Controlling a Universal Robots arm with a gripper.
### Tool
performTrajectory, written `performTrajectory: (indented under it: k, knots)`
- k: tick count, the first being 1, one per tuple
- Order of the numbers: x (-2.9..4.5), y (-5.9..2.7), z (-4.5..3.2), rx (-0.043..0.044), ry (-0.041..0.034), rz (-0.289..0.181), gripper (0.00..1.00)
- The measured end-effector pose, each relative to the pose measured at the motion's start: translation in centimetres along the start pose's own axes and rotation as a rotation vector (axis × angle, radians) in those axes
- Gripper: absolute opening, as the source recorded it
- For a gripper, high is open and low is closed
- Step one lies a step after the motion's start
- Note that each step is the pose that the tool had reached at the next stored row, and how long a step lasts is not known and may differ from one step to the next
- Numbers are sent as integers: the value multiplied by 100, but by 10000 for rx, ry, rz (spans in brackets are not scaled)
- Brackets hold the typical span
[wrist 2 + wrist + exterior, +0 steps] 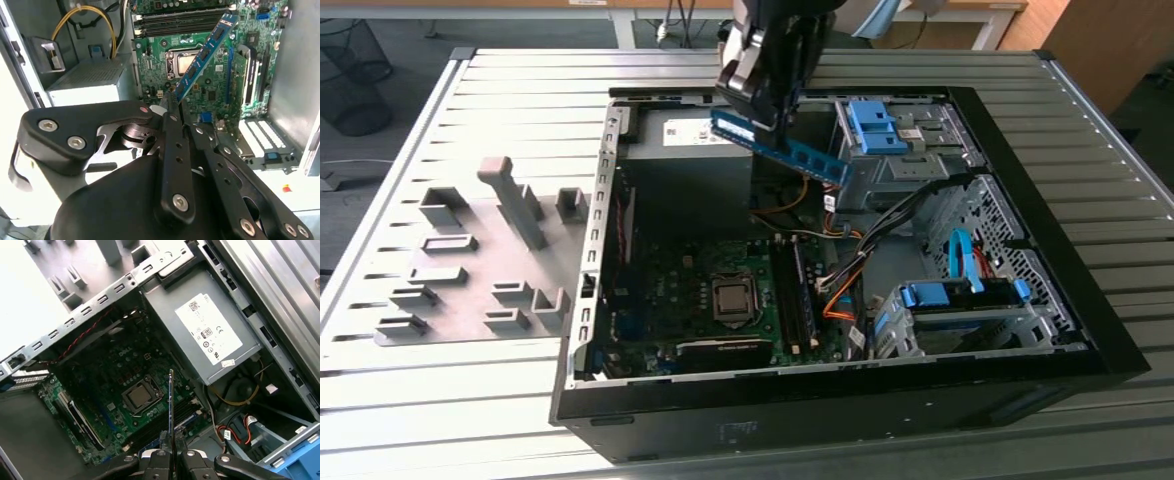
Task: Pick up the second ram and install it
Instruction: 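Insert the second ram into the second slot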
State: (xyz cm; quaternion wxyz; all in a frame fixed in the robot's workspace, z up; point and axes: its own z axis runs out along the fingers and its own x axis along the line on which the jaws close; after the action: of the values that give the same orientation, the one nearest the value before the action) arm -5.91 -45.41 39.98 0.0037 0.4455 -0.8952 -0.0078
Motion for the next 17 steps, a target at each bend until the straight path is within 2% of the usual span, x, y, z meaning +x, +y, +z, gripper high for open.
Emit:
performTrajectory:
  k: [8, 12, 14, 17]
  knots:
    - [0, -1, 7, 0, -22, 1216, 14]
    - [0, 0, 12, 0, -35, 2039, 14]
    - [0, 0, 13, 1, -39, 2237, 14]
    - [0, -1, 13, 1, -40, 2287, 14]
